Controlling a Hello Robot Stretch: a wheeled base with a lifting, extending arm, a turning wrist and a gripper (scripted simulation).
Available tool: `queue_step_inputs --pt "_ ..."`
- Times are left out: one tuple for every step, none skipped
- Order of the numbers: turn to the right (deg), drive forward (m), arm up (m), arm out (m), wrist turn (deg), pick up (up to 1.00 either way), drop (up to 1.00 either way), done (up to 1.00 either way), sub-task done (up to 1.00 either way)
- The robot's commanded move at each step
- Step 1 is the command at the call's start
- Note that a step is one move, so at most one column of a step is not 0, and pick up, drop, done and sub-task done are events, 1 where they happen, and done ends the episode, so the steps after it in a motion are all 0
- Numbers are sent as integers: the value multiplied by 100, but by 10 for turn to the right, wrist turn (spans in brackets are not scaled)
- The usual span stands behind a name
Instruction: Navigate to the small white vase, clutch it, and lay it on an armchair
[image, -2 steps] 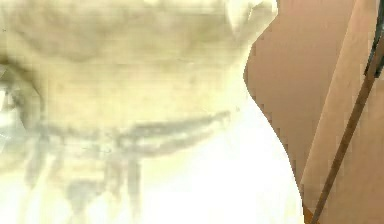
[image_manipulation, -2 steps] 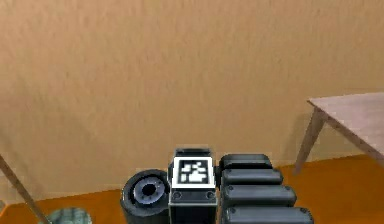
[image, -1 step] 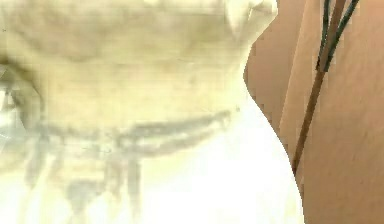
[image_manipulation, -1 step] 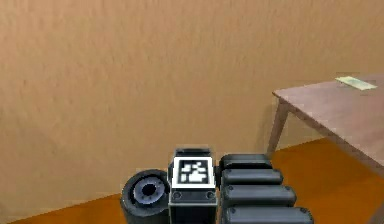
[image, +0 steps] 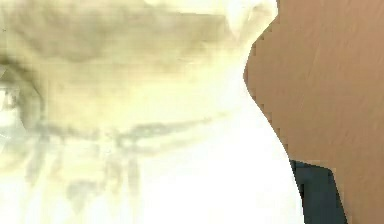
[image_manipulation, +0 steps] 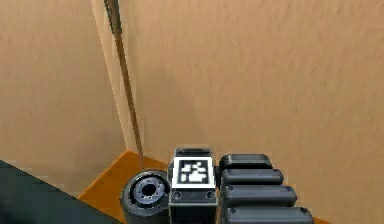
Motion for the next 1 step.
queue_step_inputs --pt "360 0 0 0 0 0 0 0 0"
